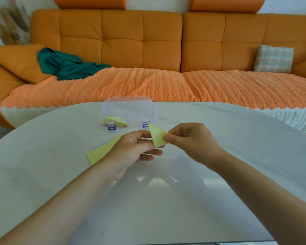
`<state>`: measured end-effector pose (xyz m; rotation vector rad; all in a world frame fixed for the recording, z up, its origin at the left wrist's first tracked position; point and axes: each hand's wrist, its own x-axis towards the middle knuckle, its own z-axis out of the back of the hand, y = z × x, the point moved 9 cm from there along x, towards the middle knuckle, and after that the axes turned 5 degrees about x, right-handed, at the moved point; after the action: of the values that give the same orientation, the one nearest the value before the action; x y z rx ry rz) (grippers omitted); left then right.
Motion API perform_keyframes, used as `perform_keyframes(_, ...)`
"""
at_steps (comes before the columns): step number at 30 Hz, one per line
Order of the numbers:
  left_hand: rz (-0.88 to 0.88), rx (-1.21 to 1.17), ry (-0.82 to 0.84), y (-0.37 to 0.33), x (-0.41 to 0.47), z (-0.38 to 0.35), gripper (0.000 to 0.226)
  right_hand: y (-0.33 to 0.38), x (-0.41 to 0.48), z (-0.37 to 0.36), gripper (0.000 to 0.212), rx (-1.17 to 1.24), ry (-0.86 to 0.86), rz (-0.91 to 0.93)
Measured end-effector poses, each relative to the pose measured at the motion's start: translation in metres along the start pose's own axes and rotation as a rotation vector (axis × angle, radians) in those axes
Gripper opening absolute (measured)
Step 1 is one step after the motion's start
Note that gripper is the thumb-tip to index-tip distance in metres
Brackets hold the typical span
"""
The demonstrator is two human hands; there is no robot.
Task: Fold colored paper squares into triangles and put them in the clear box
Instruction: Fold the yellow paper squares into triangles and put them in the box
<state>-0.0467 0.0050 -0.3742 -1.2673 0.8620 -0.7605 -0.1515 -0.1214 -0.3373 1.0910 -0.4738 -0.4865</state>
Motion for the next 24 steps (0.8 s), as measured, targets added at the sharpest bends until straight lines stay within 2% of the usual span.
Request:
perform_keyframes(4,-0.023,-0.017,-0.010,-0.003,0.000,-0.003,0.031,-0.003,-0.001,-0.002,0.007,0.040,0.050,-0.081)
perform_keyframes(9,-0.124,0.005,-0.193,-0.008,-0.001,0.008,0.010,-0.003,-0.004,-0.006,0.007,0.057,0.081,-0.089)
perform_keyframes(11,-0.122,-0.004,-0.201,-0.006,-0.002,0.007,0.010,-0.003,-0.004,-0.006,0.005,0.081,0.075,-0.079)
perform_keyframes(14,-0.124,-0.020,-0.214,-0.004,-0.003,0.007,0.010,-0.003,-0.004,-0.009,0.015,0.147,0.085,-0.103)
perform_keyframes(17,-0.125,-0.031,-0.209,-0.004,-0.003,0.006,0.011,-0.006,-0.005,-0.010,0.007,0.130,0.104,-0.154)
perform_keyframes(20,-0.126,0.000,-0.201,-0.004,-0.002,0.005,0.011,-0.009,-0.005,-0.010,0.010,0.125,0.118,-0.185)
perform_keyframes(24,-0.198,0.048,-0.211,-0.013,-0.003,0.008,0.017,-0.009,-0.004,-0.006,0.012,0.127,0.136,-0.200)
